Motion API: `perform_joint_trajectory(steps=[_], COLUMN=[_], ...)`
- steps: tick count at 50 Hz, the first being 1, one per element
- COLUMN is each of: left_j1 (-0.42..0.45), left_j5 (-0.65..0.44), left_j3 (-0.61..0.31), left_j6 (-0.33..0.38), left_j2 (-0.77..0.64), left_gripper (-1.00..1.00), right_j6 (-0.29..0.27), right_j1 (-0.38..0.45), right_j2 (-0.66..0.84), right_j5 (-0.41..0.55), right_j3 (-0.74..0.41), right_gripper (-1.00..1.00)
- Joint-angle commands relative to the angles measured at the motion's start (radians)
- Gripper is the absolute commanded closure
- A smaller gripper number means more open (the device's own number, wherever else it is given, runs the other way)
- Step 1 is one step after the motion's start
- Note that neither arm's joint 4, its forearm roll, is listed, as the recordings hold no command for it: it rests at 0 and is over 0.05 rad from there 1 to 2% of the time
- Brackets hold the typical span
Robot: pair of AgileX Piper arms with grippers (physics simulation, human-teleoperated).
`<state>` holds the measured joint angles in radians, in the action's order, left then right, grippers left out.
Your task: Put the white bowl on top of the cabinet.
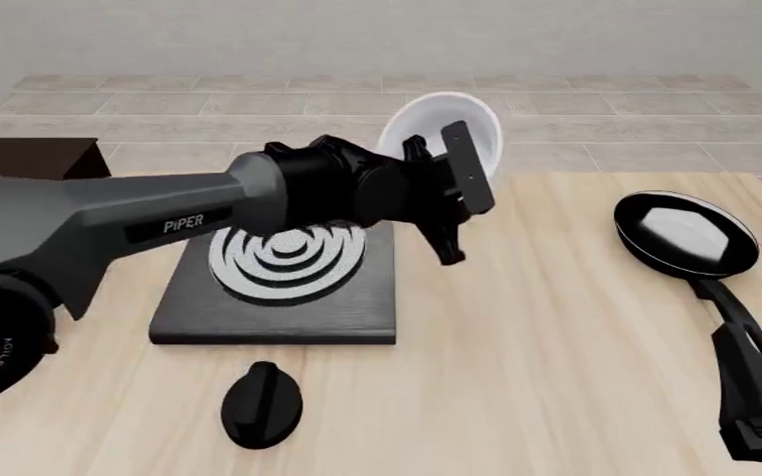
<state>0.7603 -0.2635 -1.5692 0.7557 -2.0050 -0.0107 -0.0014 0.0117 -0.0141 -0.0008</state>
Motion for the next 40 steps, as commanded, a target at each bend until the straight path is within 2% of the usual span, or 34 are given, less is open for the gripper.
perform_joint_trajectory(steps=[1,9,20,21,22,23,24,34,35,40], left_j1=[-0.089,-0.126,-0.188,-0.211,-0.218,-0.218,-0.230,-0.320,-0.349,-0.371], left_j5=[0.014,0.032,0.060,0.089,0.098,0.098,0.088,0.103,0.103,0.107], left_j3=[0.037,0.105,0.199,0.234,0.242,0.243,0.241,0.310,0.313,0.351], left_j6=[-0.007,0.011,-0.016,0.033,-0.010,-0.010,-0.041,-0.035,-0.030,-0.043], left_j2=[0.093,0.149,0.219,0.241,0.251,0.251,0.258,0.327,0.327,0.361], left_gripper=[1.00,1.00,1.00,1.00,1.00,1.00,1.00,1.00,1.00,1.00], right_j6=[0.000,0.000,0.000,-0.001,0.000,0.000,0.001,0.001,0.000,0.000], right_j1=[0.000,0.000,0.000,0.000,0.000,0.000,0.000,0.000,0.000,0.000], right_j2=[0.000,0.000,0.000,0.000,-0.001,-0.001,0.000,0.000,0.000,0.000], right_j5=[0.000,0.000,0.000,0.000,0.000,0.000,0.000,0.000,0.000,0.000], right_j3=[0.000,0.000,0.000,0.000,0.000,0.000,0.000,0.000,0.000,0.000], right_gripper=[-1.00,-1.00,-1.00,-1.00,-1.00,-1.00,-1.00,-1.00,-1.00,-1.00])
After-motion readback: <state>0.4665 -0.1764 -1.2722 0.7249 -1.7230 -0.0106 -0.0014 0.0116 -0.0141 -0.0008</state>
